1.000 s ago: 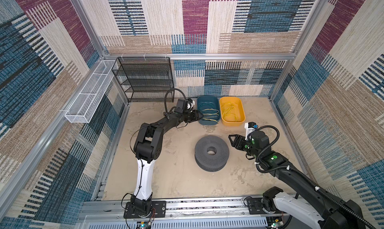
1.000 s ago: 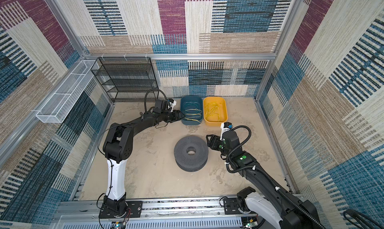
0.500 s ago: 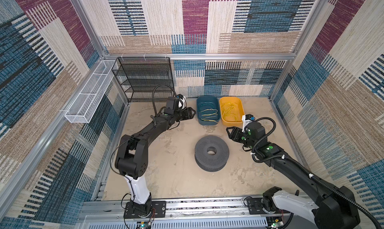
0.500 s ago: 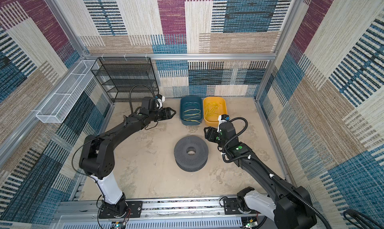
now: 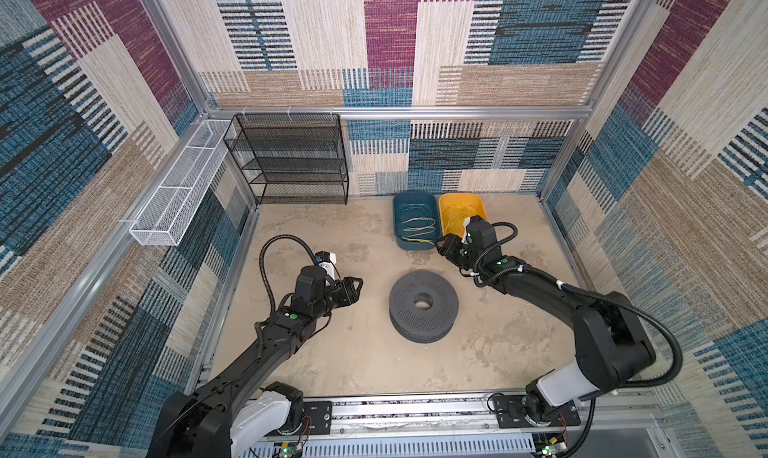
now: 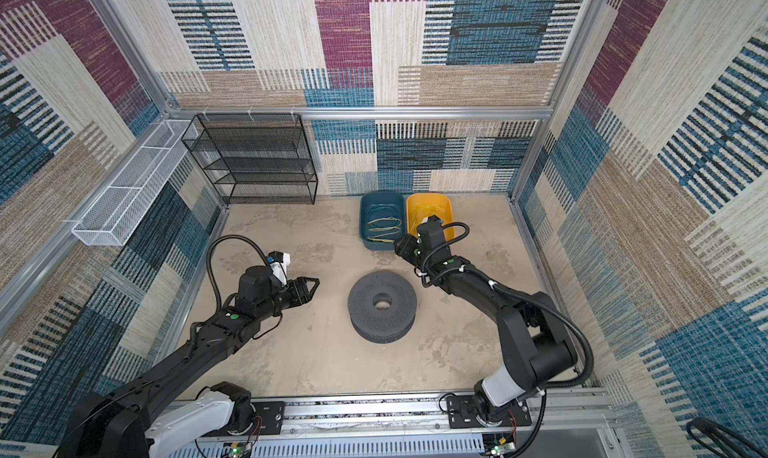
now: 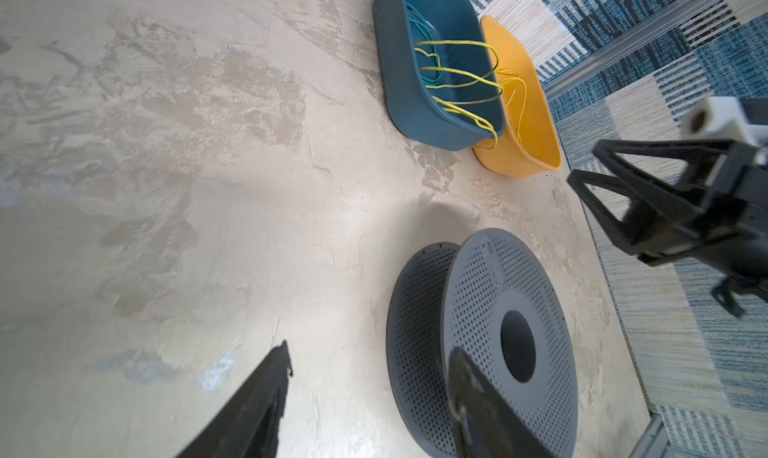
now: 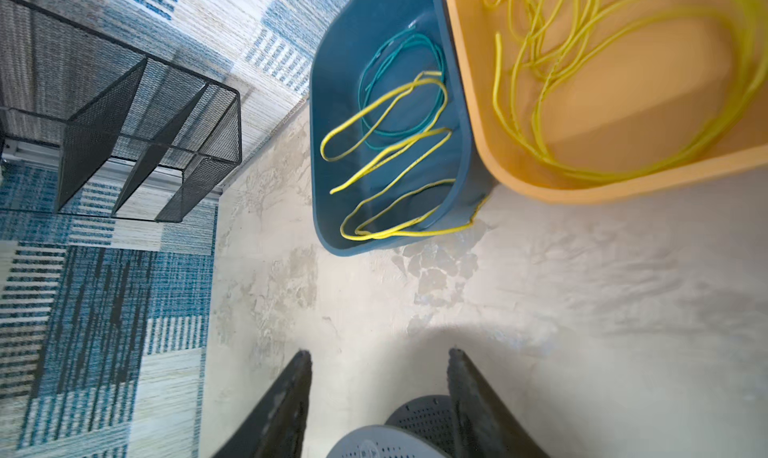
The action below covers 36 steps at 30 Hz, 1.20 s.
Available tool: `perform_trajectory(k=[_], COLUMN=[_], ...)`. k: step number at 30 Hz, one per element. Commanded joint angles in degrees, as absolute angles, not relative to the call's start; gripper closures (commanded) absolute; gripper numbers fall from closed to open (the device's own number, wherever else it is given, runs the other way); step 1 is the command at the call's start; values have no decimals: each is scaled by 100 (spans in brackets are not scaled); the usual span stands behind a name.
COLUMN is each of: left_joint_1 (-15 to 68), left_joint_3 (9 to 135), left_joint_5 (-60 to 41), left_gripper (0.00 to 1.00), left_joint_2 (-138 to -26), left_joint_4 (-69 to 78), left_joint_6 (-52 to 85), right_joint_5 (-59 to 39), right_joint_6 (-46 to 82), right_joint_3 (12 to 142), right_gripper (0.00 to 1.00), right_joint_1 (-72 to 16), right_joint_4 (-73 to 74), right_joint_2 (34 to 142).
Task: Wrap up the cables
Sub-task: 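Reach the right gripper into the teal tub and grasp the yellow cable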
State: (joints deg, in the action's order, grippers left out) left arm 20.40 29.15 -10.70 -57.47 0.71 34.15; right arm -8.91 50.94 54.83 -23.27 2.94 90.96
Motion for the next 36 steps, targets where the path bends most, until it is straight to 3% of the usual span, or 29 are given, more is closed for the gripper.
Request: perform_trajectory(k=[1,17,28,36], left_joint_1=[2036,2030,2029,2031], left_joint_3=[2705,2413,2372,2455], left_joint_5=[-772,-897,-776,-914], left_gripper=[37,38,38,38], left_joint_2=[-5343,-5037,-4896,-5009], left_joint_4=[-140,198,158,258], left_joint_6=[3797,4246,4263,4354], right_joint_5=[-1386,-1361,-1617,-1897], right_joint_6=[5692,5923,6217,6571], right_joint_3=[5687,7278,7478,7635], right_gripper=[49,49,51,58], right_joint_1=[-2325,-2075,-1870,-1787], right_joint_4=[1082,647,877,1308], right_joint_2=[9449,10855,11350,11750])
